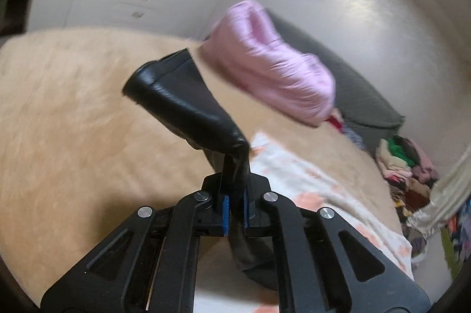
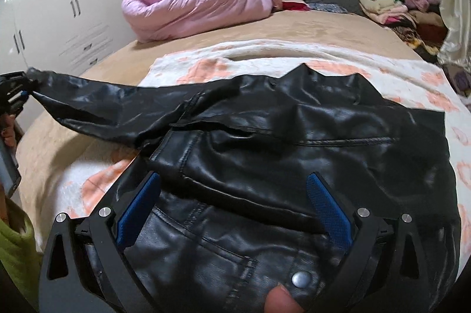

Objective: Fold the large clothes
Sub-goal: 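Grasp the other sleeve cuff with the left tool and lift it, then fold the lifted sleeve across the jacket front with the left tool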

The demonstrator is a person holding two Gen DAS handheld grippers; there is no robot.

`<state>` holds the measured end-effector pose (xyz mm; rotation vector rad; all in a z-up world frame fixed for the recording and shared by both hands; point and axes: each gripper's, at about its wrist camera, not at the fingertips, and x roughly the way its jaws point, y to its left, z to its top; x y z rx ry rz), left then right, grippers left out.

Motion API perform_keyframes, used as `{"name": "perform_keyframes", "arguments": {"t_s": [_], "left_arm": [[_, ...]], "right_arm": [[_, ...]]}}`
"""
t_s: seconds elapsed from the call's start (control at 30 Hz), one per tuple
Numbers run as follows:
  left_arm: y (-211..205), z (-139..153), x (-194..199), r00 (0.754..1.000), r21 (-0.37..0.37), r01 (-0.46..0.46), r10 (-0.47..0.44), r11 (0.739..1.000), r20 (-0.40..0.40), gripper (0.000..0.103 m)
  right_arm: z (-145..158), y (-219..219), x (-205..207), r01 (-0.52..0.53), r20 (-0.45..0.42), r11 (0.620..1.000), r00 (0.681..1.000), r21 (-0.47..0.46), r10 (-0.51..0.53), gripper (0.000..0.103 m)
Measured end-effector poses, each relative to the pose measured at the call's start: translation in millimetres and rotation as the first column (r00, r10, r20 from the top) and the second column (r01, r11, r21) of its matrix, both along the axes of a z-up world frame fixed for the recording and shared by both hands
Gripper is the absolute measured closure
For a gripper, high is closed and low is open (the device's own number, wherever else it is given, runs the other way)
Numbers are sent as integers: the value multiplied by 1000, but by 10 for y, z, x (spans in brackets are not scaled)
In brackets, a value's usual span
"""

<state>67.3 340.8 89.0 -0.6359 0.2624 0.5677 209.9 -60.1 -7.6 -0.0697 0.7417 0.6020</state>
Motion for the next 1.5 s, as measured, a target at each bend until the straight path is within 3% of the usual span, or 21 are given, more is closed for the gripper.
{"name": "perform_keyframes", "arguments": {"t_s": [0.23,0.53,0.7,0.87,1.07,1.17,1.3,1.43,1.5], "left_arm": [[-641,387,153,979,118,184,-192,976,64,102],[-1434,539,306,884,205,433,-458,878,93,103],[-1847,403,504,809,227,566,-587,792,30,103],[-2308,152,705,708,223,697,-704,682,-60,103],[-2782,-278,941,602,190,798,-772,572,-204,103],[-2934,-487,1015,558,182,830,-780,527,-285,102],[-3066,-759,1077,511,159,857,-773,490,-375,102],[-3193,-967,1122,470,143,877,-758,459,-451,100],[-3272,-1047,1118,433,121,892,-746,436,-506,96]], "right_arm": [[31,-408,95,111,6,994,994,16,-111,4],[134,-1021,225,245,-23,965,969,95,-244,4],[182,-1308,252,306,-23,945,952,112,-306,4],[183,-1626,247,365,-44,920,931,144,-363,4],[119,-1910,237,409,-99,895,912,179,-398,4],[93,-2026,248,434,-132,879,900,197,-415,4],[49,-2114,269,438,-185,866,897,241,-402,4],[-52,-2065,311,398,-282,865,905,306,-317,4],[-140,-1987,337,373,-364,853,900,365,-238,5]]}}
